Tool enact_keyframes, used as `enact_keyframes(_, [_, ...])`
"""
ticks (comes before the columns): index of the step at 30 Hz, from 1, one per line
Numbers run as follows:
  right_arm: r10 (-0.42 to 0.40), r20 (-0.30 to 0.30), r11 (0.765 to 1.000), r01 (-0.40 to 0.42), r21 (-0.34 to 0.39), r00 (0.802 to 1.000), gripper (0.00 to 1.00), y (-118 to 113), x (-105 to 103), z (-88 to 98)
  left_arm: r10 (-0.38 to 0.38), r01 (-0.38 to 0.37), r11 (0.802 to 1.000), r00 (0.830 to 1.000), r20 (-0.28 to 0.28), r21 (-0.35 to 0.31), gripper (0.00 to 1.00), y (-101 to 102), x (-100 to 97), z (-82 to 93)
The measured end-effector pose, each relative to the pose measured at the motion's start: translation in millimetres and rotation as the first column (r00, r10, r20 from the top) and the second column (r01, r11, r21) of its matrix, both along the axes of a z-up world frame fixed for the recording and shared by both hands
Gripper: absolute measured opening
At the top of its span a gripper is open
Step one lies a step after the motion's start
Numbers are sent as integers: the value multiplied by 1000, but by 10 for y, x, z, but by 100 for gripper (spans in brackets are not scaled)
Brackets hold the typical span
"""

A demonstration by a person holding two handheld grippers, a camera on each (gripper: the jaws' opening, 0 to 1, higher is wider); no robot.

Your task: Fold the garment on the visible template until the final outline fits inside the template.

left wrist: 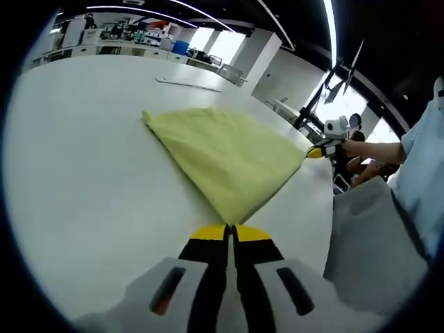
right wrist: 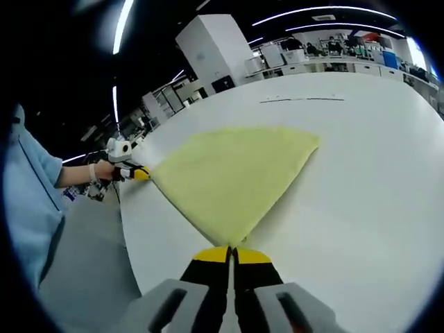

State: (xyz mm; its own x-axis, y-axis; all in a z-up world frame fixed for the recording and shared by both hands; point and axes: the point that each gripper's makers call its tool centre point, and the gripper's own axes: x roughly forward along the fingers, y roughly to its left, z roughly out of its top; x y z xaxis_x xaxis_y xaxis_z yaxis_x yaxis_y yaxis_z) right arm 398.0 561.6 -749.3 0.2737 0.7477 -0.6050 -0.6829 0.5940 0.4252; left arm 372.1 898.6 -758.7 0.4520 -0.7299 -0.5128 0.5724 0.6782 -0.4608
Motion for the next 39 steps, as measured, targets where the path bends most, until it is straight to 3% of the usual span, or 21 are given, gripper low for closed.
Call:
enact_keyframes(7, [-43,-25,999,44,22,999,0,-63,-212,-30,24,-24,999,1000,-14,-34,0,-49,-223,-31])
enact_keyframes(15, [-58,-28,998,58,23,998,0,-33,-232,-49,46,-46,998,999,0,-35,0,-43,-225,-29])
enact_keyframes(20, [-23,48,1000,23,-2,999,0,-31,-222,5,71,-70,997,997,24,-22,0,-9,-200,-8])
enact_keyframes(24, [-40,106,999,43,-27,994,14,-62,-187,75,119,-118,993,993,17,-17,5,59,-190,20])
enact_keyframes(26, [-57,132,997,62,-37,990,28,-72,-165,116,155,-154,988,987,46,-20,16,107,-160,88])
enact_keyframes(28, [-99,182,993,108,-39,978,52,-80,-88,175,191,-190,982,978,83,-17,26,138,-123,167])
enact_keyframes(30, [-117,214,990,132,-57,970,77,-65,-63,211,233,-234,972,966,112,2,47,153,-84,222])
enact_keyframes(33, [-116,251,987,141,-81,961,96,-14,-55,232,260,-267,964,953,157,22,85,110,-58,299])
enact_keyframes(35, [-100,274,984,136,-116,957,100,12,-76,222,248,-260,964,951,184,45,98,65,-56,336])
enact_keyframes(39, [-100,301,981,145,-132,948,100,108,-133,238,237,-252,966,951,200,56,99,23,-76,400])
